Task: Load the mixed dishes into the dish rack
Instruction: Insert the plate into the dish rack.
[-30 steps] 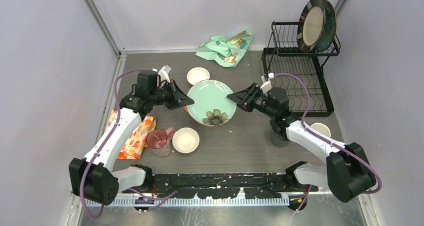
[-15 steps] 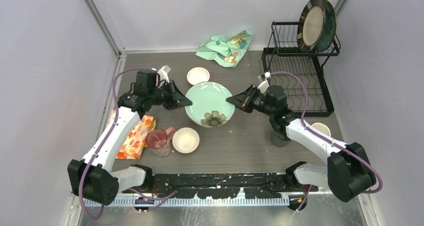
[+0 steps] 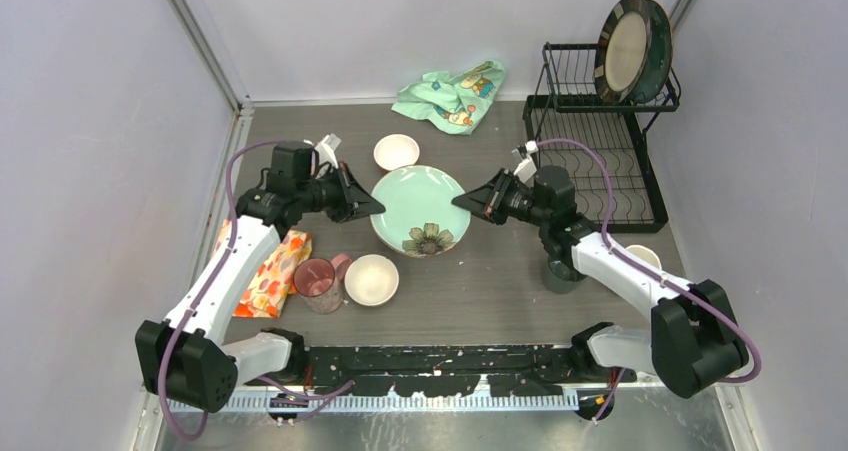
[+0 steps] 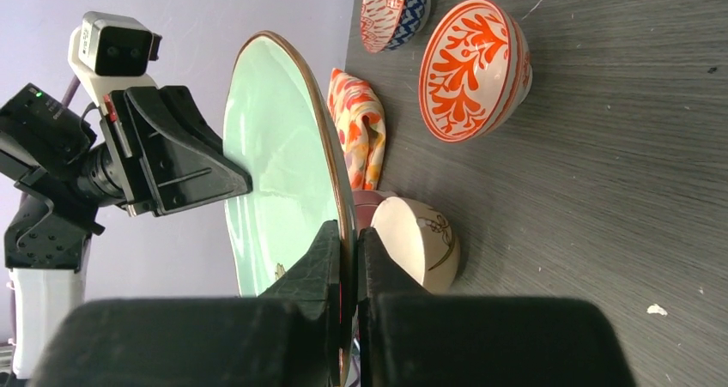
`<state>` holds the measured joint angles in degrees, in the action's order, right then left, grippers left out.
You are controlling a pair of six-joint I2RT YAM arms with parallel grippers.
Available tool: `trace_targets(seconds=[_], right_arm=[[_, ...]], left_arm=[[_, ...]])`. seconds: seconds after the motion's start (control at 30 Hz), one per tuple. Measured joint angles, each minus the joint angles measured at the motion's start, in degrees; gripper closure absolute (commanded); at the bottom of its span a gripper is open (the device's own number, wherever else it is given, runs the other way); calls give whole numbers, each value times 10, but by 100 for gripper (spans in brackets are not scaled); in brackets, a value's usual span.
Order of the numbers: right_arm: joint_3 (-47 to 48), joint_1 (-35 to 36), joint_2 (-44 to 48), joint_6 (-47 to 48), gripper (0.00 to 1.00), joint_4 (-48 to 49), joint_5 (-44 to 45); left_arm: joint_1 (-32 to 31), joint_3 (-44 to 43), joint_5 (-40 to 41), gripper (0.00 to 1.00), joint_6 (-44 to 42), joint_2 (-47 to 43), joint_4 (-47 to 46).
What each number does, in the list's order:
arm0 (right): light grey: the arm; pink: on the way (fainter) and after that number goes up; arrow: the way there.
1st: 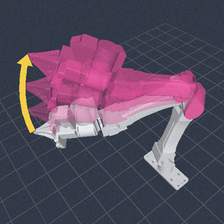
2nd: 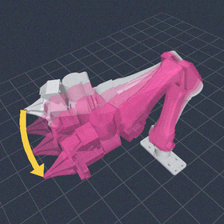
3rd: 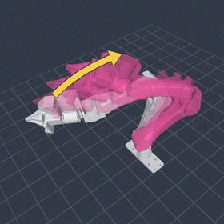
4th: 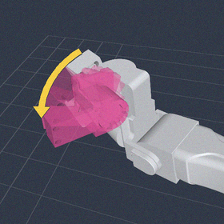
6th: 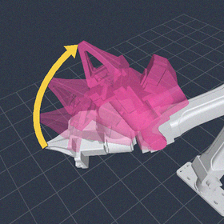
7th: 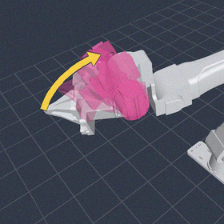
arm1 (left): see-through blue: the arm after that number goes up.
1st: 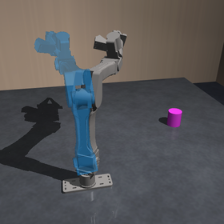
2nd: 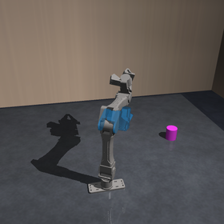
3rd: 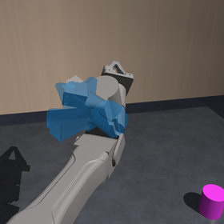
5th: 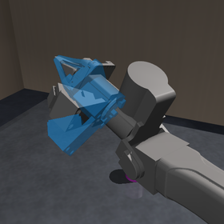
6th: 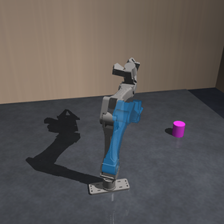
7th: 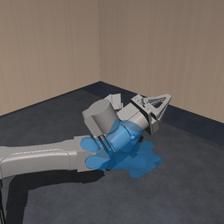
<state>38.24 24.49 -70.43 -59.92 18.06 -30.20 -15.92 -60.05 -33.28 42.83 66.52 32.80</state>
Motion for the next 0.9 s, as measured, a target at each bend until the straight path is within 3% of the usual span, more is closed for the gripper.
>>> trace_targets(seconds=[0.07, 0.27, 0.57, 0.67, 0.9], right_arm=[[-5, 0, -1, -4, 99, 8, -5], [-10, -2, 1, -23, 99, 0, 5], [-10, -40, 35, -71, 99, -62, 92], [-4, -47, 53, -75, 99, -88, 127], [113, -48, 60, -30, 99, -205, 217]], left_arm=[[0, 0, 0, 99, -2, 0, 6], [-2, 0, 3, 69, -16, -2, 10], [-6, 0, 34, 35, -57, -20, 35], [-6, 0, 47, 10, -71, -28, 54], [-6, -4, 91, 2, -114, -67, 93]])
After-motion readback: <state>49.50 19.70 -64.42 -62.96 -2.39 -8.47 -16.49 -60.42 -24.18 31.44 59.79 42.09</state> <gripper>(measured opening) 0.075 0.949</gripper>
